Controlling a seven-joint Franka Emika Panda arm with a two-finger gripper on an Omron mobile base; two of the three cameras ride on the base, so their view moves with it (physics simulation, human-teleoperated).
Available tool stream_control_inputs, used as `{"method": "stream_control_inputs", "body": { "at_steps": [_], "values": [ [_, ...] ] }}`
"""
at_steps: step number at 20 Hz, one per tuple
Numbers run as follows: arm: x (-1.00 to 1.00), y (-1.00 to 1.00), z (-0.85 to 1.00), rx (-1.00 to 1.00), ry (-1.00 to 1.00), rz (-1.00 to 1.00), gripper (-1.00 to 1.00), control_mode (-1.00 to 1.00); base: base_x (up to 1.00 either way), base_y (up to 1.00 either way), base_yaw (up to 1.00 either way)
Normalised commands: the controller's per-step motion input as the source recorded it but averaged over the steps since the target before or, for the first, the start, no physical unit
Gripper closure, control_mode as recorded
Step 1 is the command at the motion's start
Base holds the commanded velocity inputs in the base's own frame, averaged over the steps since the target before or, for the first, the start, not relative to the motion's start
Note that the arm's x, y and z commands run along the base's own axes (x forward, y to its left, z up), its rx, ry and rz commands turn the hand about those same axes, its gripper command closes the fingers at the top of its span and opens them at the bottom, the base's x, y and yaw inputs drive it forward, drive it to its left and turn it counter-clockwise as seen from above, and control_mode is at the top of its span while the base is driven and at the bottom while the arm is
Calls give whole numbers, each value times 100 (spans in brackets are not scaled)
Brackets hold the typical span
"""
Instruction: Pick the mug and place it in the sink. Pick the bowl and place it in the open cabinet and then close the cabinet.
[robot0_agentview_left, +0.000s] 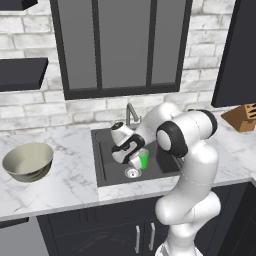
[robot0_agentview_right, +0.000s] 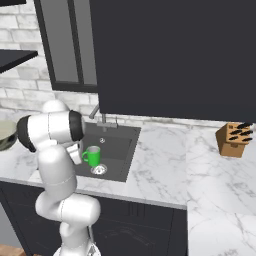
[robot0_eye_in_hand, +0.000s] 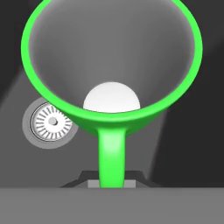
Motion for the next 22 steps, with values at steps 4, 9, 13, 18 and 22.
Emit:
{"method": "stream_control_inputs", "body": {
  "at_steps": [4,9,13,18,22],
  "values": [
    [9,-2,-17,0,0,4,100,-100,0,0,0],
    [14,-6,-8,0,0,4,100,-100,0,0,0],
    [18,-16,-5,0,0,2,100,-100,0,0,0],
    [22,-10,-12,0,0,2,100,-100,0,0,0],
    [22,-2,-22,0,0,2,100,-100,0,0,0]
  ]
}}
